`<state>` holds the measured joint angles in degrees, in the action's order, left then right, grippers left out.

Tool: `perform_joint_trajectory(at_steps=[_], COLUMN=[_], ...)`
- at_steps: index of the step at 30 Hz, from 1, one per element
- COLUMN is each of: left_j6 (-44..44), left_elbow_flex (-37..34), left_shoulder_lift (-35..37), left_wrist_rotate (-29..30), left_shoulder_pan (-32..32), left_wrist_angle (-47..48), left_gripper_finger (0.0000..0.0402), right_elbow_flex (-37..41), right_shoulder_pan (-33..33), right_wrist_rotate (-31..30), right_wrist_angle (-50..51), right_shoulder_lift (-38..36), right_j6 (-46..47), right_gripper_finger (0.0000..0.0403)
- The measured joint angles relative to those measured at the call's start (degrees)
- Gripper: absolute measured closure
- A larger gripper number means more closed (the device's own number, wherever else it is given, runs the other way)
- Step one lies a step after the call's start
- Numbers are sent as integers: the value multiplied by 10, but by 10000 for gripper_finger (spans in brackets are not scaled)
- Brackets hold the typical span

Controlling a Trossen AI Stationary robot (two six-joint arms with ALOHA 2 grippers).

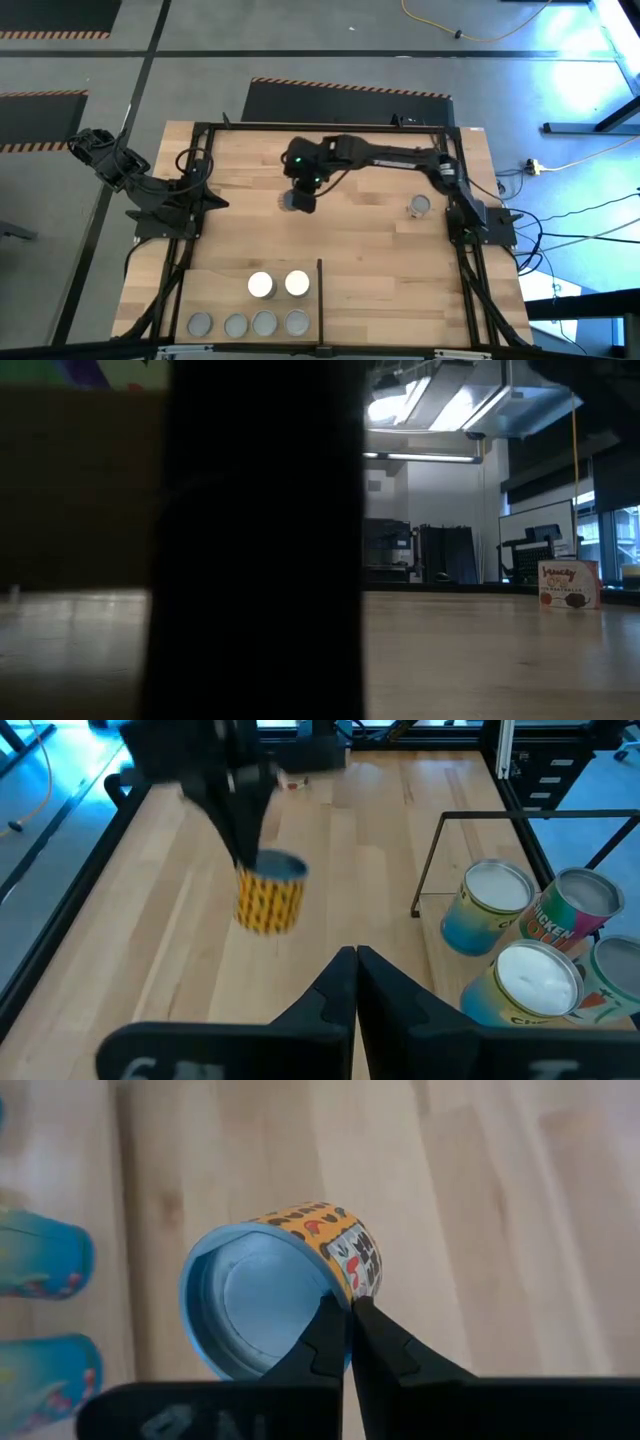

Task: Pick and place cans onto a shelf
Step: Put the canned black beans on the shelf

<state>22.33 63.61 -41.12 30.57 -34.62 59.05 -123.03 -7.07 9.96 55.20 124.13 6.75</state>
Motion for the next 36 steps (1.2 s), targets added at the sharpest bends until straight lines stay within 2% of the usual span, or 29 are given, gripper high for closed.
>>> perform_joint_trajectory(at_steps=[9, 22, 26, 36], left_j6=[0, 0, 0, 0], left_elbow_flex=[0, 0, 0, 0], left_shoulder_lift=[0, 0, 0, 0], left_wrist_rotate=[0, 0, 0, 0], left_shoulder_pan=[0, 0, 0, 0], left_wrist_angle=[0, -7, -11, -14], left_gripper_finger=[392, 397, 391, 400], right_elbow_flex=[-9, -10, -10, -10], right_shoulder_pan=[6, 8, 11, 12], right_wrist_rotate=[30, 38, 37, 37], right_wrist_angle=[7, 31, 32, 38], right_shoulder_lift=[80, 124, 127, 127], right_j6=[7, 0, -34, -58], right_gripper_finger=[395, 396, 396, 356])
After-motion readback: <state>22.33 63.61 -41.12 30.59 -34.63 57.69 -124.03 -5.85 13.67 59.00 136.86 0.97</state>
